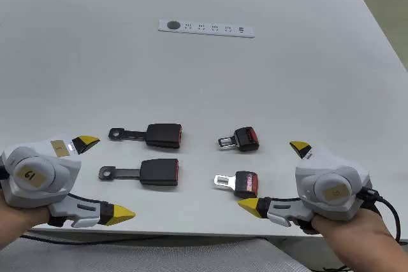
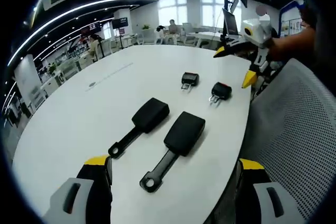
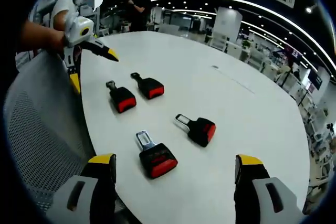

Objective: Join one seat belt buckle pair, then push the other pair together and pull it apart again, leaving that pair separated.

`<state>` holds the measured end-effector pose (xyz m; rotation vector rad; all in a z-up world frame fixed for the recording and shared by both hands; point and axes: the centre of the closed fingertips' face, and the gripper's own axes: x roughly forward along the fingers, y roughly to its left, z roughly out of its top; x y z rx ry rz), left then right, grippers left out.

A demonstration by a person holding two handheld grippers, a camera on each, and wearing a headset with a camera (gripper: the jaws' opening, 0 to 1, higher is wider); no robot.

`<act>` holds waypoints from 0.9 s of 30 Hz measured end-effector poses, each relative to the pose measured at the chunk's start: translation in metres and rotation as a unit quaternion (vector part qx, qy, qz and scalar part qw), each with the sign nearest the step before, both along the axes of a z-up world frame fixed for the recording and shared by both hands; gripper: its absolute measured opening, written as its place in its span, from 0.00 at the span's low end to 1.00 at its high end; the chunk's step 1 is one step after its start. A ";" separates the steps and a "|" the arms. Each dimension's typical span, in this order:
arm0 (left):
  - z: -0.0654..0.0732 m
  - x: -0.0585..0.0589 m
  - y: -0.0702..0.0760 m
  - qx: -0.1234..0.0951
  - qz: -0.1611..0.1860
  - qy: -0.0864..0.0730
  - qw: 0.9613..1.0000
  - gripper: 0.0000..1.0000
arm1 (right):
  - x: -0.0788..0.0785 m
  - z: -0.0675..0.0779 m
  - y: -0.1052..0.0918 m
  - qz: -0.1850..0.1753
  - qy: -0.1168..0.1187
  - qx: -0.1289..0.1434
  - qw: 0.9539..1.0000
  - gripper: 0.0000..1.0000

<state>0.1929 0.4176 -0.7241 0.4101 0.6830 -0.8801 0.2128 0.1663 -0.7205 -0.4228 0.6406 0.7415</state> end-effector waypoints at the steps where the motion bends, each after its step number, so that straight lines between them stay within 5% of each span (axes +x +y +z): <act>1: 0.000 0.000 -0.001 0.000 0.000 0.000 1.000 1.00 | 0.000 0.000 0.000 0.001 -0.001 0.000 1.000 0.94; 27: -0.001 -0.003 -0.002 0.003 -0.004 0.003 1.000 1.00 | 0.001 0.003 0.006 0.014 -0.003 -0.005 1.000 0.93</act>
